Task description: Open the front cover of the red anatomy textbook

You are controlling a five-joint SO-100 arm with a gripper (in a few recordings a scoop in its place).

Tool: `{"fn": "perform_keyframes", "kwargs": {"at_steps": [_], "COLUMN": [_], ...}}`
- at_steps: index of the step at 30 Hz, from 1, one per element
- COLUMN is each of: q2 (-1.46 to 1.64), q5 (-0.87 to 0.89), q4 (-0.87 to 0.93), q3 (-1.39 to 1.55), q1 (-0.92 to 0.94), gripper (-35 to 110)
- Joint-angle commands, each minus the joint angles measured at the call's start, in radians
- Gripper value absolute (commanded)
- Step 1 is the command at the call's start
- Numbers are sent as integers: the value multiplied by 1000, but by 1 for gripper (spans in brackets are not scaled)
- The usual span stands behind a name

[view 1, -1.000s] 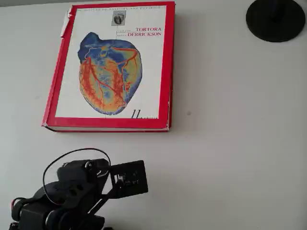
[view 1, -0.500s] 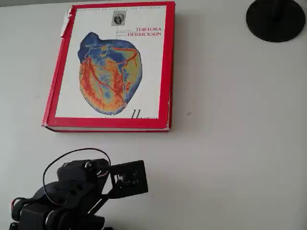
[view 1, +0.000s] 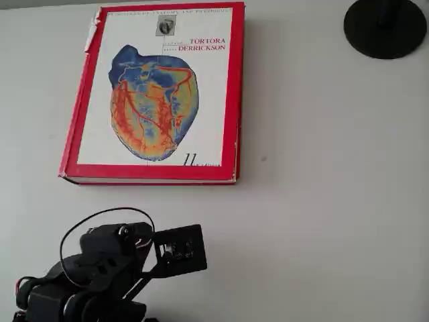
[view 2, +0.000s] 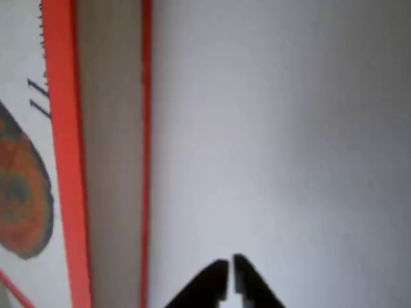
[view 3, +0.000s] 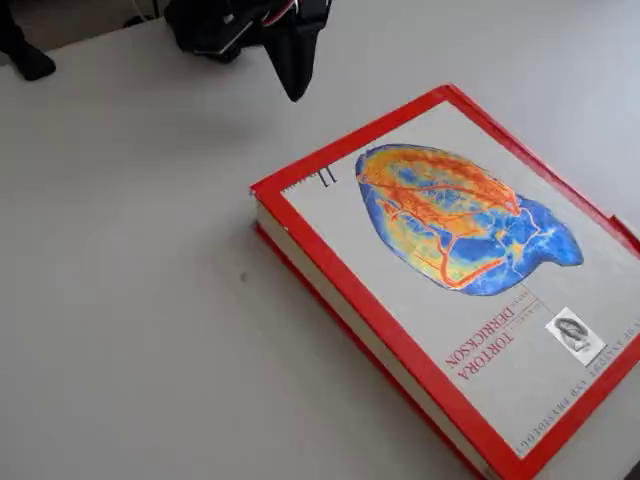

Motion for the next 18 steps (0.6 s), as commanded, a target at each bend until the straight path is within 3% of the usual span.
{"fn": "perform_keyframes", "kwargs": {"at_steps": [1, 9, 13, 18], "q2": [2, 3, 3, -6], "q5": [-11, -106, -301, -265], "q4": [-8, -21, -169, -371], "q3": [-3, 2, 54, 104], "q1": [-14, -112, -104, 44], "gripper": [0, 0, 1, 11]}}
